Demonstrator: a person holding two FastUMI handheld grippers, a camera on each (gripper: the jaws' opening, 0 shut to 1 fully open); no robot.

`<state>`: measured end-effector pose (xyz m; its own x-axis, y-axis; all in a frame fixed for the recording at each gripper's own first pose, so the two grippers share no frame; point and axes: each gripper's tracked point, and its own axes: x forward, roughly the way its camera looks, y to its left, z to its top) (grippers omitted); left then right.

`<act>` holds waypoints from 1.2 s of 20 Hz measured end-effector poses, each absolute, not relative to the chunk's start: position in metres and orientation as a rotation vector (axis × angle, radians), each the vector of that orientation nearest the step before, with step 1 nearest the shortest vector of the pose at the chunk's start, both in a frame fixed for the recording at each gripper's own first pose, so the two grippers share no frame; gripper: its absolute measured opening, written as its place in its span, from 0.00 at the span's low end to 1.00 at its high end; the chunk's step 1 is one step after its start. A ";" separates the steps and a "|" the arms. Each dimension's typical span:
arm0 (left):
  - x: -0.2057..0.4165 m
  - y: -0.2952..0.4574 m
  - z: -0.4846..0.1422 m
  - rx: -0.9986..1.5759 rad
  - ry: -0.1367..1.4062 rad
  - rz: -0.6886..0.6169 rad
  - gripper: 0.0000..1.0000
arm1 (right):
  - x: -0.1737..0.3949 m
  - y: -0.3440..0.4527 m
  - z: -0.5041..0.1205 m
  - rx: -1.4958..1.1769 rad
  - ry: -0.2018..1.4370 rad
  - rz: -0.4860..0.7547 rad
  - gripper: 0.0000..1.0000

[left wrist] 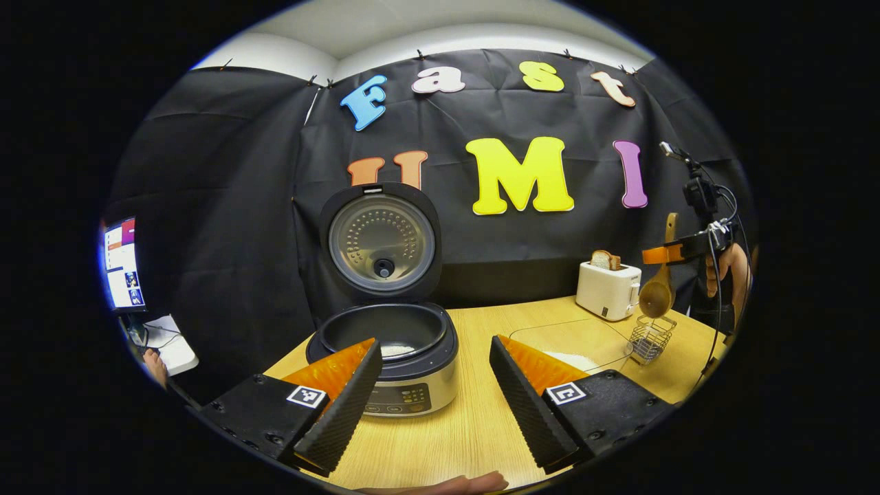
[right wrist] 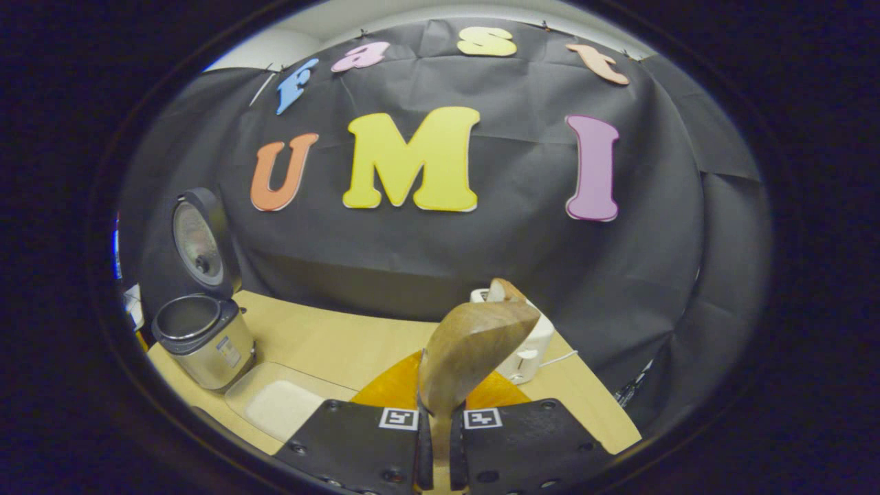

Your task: Close the left gripper, press the button to open the rice cooker; take a wooden spoon from the chopstick holder with the right hand, scoop a spoonful of rice and pour it into the rice cooker, then put the wooden spoon back into the chopstick holder.

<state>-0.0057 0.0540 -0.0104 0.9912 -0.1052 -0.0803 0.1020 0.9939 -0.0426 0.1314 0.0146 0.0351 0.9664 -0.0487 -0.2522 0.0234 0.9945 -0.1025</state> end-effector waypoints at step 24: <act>-0.001 0.074 -0.013 -0.066 0.102 -0.093 1.00 | 0.164 0.168 -0.107 0.025 0.472 -0.144 0.09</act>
